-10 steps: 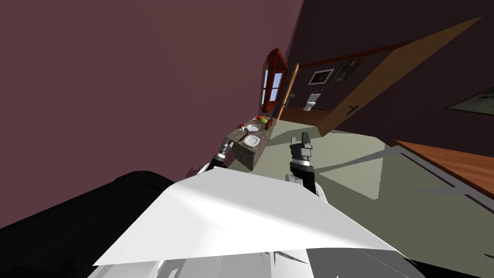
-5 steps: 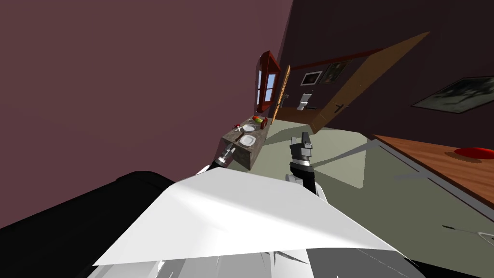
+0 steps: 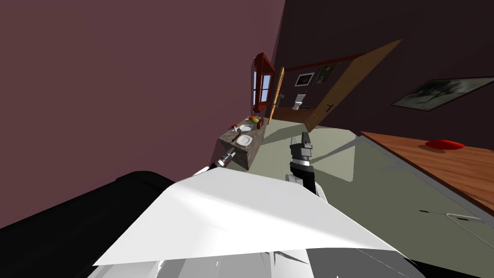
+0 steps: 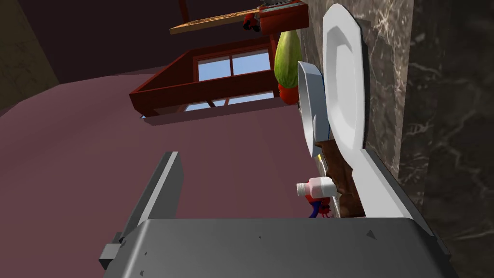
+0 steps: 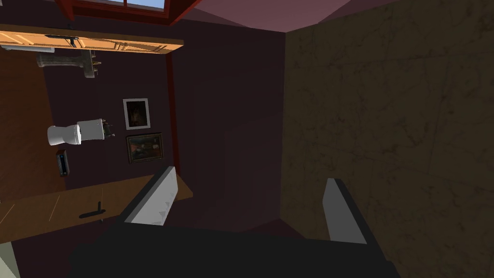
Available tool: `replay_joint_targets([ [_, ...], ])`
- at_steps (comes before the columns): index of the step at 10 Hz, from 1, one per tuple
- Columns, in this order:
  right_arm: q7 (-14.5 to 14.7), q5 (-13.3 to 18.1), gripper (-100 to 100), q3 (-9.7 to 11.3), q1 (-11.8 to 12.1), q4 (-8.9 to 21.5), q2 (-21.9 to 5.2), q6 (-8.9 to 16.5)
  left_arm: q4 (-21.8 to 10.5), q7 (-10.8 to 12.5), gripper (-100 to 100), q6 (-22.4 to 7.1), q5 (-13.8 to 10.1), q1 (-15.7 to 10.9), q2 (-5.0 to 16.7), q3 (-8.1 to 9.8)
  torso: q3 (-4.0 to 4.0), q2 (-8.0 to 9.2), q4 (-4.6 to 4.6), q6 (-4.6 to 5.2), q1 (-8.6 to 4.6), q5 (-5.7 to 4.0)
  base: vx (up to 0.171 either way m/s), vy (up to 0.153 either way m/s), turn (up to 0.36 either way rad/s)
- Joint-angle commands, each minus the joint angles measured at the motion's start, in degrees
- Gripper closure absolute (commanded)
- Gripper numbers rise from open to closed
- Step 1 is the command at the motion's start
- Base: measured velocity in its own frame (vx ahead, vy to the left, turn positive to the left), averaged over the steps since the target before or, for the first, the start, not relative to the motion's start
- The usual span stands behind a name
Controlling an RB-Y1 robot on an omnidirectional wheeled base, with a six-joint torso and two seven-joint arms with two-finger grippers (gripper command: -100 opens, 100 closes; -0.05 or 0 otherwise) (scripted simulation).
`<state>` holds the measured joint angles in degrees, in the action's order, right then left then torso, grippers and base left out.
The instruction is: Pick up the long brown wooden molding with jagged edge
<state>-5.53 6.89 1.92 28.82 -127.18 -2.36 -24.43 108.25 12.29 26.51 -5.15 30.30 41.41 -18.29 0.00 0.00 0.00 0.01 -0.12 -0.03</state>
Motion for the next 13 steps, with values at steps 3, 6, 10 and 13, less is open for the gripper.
replay_joint_targets([
  [3,0.00,0.00,0,0.00,0.00,0.00,0.00,0.00,-2.66,0.26,-100,0.94,-0.39,0.66,6.25,-3.41,0.02,0.04,0.01,-0.01,-0.09,-0.02,0.002,-0.057,-0.110],
  [6,0.00,0.00,0,0.00,0.01,0.00,0.00,0.00,-4.70,0.42,-100,1.45,-0.61,0.65,10.29,-5.91,0.00,0.00,0.00,-0.03,-0.04,-0.02,0.010,-0.047,-0.071],
  [10,0.00,0.00,0,0.00,0.00,0.00,0.00,0.00,-8.92,0.67,-100,2.54,-0.90,0.39,17.56,-11.12,-0.03,-0.05,-0.01,-0.01,-0.06,-0.02,0.018,-0.051,-0.119],
  [13,0.00,0.00,0,-0.01,0.01,0.00,0.00,0.00,-13.28,0.80,-100,3.72,-1.00,-0.21,23.15,-16.00,-0.03,-0.05,-0.01,-0.05,-0.05,-0.03,0.030,-0.063,-0.134],
])
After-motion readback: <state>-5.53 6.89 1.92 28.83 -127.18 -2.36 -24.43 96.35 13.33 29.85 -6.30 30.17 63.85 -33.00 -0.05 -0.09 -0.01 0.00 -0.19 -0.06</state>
